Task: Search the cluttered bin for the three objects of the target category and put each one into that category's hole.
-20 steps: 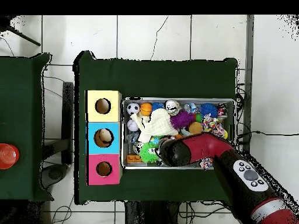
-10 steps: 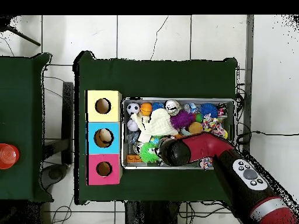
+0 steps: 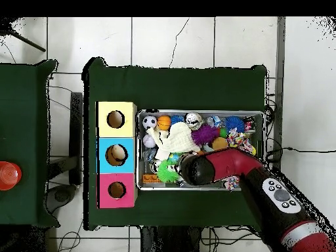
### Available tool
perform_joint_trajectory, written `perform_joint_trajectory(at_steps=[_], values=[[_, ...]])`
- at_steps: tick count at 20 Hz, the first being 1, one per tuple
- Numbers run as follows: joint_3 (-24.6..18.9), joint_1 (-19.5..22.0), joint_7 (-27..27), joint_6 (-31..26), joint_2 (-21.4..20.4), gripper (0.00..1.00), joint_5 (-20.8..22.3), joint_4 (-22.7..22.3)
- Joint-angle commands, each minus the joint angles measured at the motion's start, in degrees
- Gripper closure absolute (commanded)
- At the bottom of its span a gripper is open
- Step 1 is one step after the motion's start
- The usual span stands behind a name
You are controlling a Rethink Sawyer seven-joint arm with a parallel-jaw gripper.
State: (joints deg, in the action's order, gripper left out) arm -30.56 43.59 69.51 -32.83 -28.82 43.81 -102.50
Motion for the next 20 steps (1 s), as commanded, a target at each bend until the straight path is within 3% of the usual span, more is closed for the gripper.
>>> perform_joint_trajectory(at_steps=[1, 20], values=[[-0.7, 0.3, -6.7, -1.5, 3.2, 0.00, 3.9, 7.1], [-0.8, -0.1, -6.6, -1.4, 2.4, 0.00, 4.1, 6.8]])
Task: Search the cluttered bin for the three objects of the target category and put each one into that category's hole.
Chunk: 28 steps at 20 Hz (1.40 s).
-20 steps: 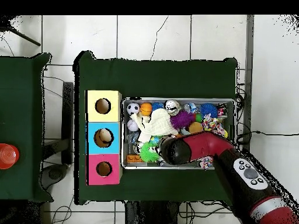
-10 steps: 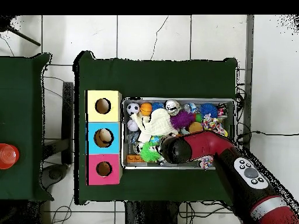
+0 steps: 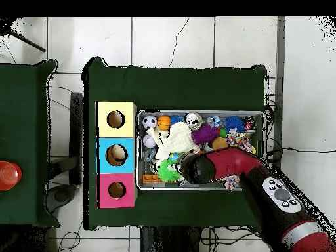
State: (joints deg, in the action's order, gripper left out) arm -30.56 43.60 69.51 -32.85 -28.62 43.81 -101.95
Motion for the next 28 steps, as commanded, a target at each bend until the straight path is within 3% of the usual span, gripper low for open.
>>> perform_joint_trajectory(at_steps=[1, 24, 25, 28], values=[[-0.8, -0.1, -6.7, -1.2, 1.9, 0.00, 4.2, 6.1], [-1.4, 1.2, -6.7, 3.1, 5.1, 0.00, 7.5, 7.1], [-1.4, 1.3, -6.2, 4.0, 5.0, 1.00, 7.7, 6.9], [-1.2, 0.9, -5.8, 3.6, 5.0, 1.00, 7.6, 7.1]])
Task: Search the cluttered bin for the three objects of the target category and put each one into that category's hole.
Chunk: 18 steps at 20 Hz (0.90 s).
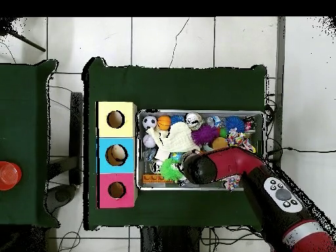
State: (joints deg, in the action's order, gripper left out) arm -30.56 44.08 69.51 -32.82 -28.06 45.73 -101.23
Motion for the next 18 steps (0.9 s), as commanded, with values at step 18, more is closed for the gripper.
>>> perform_joint_trajectory(at_steps=[18], values=[[-2.7, 1.3, -4.6, 0.0, -4.8, 1.00, 2.0, -1.3]])
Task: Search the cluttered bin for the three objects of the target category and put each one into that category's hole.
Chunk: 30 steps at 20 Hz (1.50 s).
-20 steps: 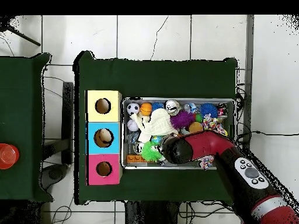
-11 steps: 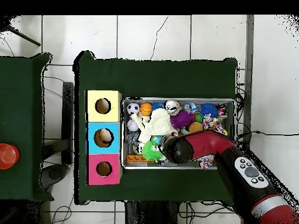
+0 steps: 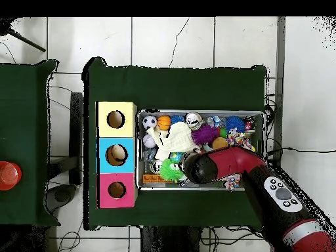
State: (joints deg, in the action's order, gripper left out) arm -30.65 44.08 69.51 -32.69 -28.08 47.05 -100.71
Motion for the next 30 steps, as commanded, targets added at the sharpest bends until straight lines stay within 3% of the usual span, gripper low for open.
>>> perform_joint_trajectory(at_steps=[1, 5, 15, 23, 30], values=[[-2.9, 1.6, -4.4, -0.4, -6.7, 1.00, 0.0, -3.3], [-2.4, 1.1, -2.6, -2.1, -11.2, 1.00, -2.1, -6.1], [-2.5, 0.6, -3.7, -4.3, -13.7, 1.00, -4.3, -6.6], [-1.6, 0.4, -3.5, -4.0, -12.3, 1.00, -3.8, -6.0], [0.1, 0.0, -1.6, -2.2, -7.0, 1.00, -2.2, -4.5]])
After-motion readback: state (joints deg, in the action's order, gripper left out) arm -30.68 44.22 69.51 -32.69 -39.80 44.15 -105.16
